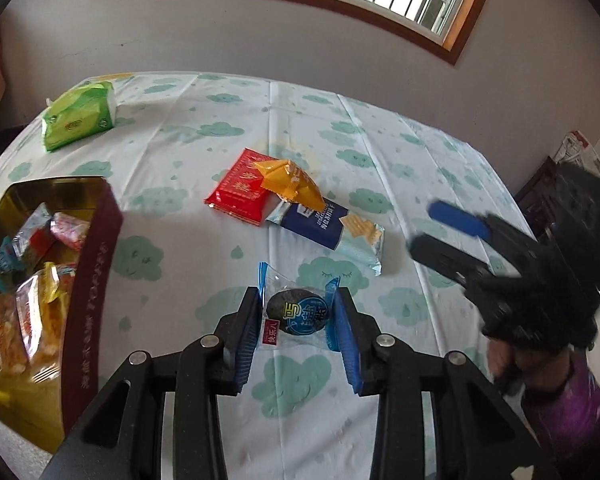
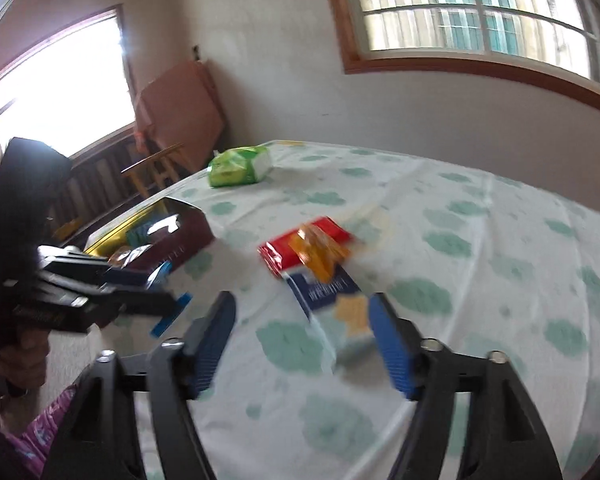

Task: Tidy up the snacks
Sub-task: 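Grasp the orange snack packet with right while left lifts the blue cookie, then lower the blue cookie into the tin and open left while right holds the orange packet, then carry the orange packet over the tin and open the right gripper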

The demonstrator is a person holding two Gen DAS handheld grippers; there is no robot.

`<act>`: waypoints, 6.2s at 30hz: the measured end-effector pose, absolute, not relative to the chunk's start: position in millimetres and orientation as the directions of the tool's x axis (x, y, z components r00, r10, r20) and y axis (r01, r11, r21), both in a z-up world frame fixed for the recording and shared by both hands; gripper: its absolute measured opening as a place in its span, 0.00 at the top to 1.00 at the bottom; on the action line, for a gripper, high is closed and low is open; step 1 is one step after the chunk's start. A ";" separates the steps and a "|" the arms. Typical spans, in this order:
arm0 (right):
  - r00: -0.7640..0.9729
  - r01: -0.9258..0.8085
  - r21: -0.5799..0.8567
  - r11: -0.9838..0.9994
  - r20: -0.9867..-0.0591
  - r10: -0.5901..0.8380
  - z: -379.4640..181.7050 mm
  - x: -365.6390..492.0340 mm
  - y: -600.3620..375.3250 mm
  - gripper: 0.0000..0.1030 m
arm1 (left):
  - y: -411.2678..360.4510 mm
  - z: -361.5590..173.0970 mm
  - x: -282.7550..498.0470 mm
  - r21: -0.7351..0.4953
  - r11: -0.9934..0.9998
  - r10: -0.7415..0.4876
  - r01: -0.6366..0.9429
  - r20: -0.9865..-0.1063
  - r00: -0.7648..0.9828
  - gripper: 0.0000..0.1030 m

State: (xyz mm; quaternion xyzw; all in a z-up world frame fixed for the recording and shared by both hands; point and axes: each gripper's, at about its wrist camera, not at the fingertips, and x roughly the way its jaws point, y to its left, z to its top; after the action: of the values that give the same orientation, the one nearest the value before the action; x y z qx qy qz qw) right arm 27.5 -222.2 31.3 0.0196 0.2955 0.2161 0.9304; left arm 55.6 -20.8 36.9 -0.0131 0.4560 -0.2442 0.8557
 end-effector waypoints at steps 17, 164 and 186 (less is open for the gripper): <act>0.598 -0.542 -0.055 0.839 -0.726 0.339 -13.7 162.1 -156.9 0.29 | 55.4 69.8 33.8 -0.233 0.924 -0.372 0.305 -0.737 0.564 0.68; 0.606 -0.564 0.133 0.815 -0.604 0.518 67.5 -13.5 -46.6 0.69 | 167.3 28.5 31.6 0.034 0.999 0.038 -0.019 -0.754 0.656 0.34; 0.497 -0.640 0.183 0.746 -0.642 0.584 54.7 50.1 50.2 0.69 | 207.3 26.2 20.2 0.032 0.994 0.091 -0.101 -0.738 0.668 0.22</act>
State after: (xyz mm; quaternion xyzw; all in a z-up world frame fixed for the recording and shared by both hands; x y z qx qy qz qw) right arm 50.1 50.2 54.7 -0.0396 0.3551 0.3540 0.8643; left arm 20.2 207.3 26.2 -0.0059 0.4038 0.0525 0.9133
